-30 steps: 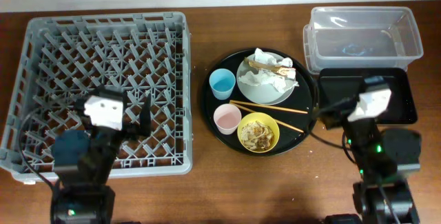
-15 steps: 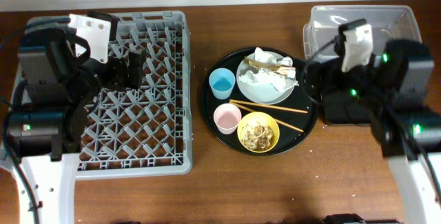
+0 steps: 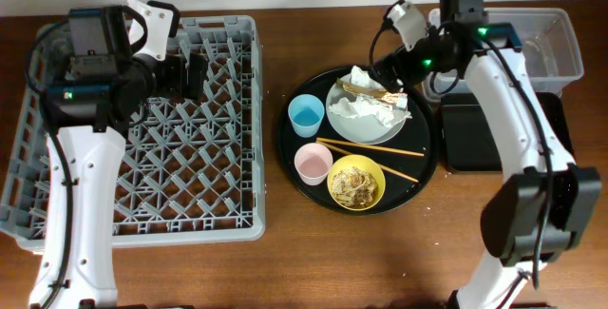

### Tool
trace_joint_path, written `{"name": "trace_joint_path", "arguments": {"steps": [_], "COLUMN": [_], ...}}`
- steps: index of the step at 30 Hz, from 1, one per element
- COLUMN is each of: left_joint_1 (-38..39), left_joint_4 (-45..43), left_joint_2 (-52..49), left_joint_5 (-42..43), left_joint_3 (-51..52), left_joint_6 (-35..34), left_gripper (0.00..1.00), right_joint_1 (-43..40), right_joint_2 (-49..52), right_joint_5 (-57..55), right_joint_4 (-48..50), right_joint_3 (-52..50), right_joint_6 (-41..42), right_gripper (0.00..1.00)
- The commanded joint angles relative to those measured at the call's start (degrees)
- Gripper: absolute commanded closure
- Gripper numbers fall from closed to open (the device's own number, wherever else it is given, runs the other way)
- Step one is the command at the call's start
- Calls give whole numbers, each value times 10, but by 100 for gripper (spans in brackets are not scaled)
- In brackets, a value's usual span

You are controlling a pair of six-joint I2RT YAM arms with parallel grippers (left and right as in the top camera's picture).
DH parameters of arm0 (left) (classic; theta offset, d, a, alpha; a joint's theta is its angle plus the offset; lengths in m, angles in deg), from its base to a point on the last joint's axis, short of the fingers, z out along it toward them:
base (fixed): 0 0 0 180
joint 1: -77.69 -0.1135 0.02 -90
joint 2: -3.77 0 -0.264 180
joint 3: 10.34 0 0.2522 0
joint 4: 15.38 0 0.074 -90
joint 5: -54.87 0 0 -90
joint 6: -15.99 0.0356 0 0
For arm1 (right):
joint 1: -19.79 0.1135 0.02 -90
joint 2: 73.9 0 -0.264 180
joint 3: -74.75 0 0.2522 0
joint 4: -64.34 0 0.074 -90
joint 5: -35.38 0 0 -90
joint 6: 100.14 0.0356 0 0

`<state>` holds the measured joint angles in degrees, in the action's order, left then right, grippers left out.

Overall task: Sort waste into correct bins and load items into the dishwasher rack
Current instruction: 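Grasp the crumpled tissue and wooden stick on the white plate with right gripper, then carry the tissue to the clear plastic bin and release it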

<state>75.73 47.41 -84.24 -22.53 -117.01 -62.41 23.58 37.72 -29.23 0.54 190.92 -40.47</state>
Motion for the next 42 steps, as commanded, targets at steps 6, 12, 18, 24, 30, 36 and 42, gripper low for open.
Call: {"name": "trace_joint_path", "arguments": {"steps": [6, 12, 18, 24, 30, 36, 42], "left_joint_1": [-2, -2, -2, -2, -2, -2, -2], "left_joint_4": [0, -1, -1, -1, 0, 0, 0], "left_joint_2": [-3, -3, -3, -3, -4, -4, -4], "left_joint_5": [-4, -4, -4, -4, -4, -4, -4], "left_joint_3": [-8, -8, -8, -8, -8, -8, -8], "left_joint_6": [10, 10, 10, 10, 10, 10, 10], "left_gripper": [1, 1, 1, 1, 1, 1, 1], "right_joint_1": [44, 60, 60, 59, 29, -131, -167], "right_joint_2": [130, 200, 200, 192, 151, 170, 302], "right_joint_5": [-5, -68, -68, -85, -156, -351, -349], "right_joint_4": [34, 32, 32, 10, -201, -132, -58], "right_joint_3": [9, -2, -10, 34, 373, 380, 378], "right_joint_6": [-37, -35, -29, 145, 246, 529, 535], "right_gripper": [1, 1, 35, 96, 96, 96, 69]}}
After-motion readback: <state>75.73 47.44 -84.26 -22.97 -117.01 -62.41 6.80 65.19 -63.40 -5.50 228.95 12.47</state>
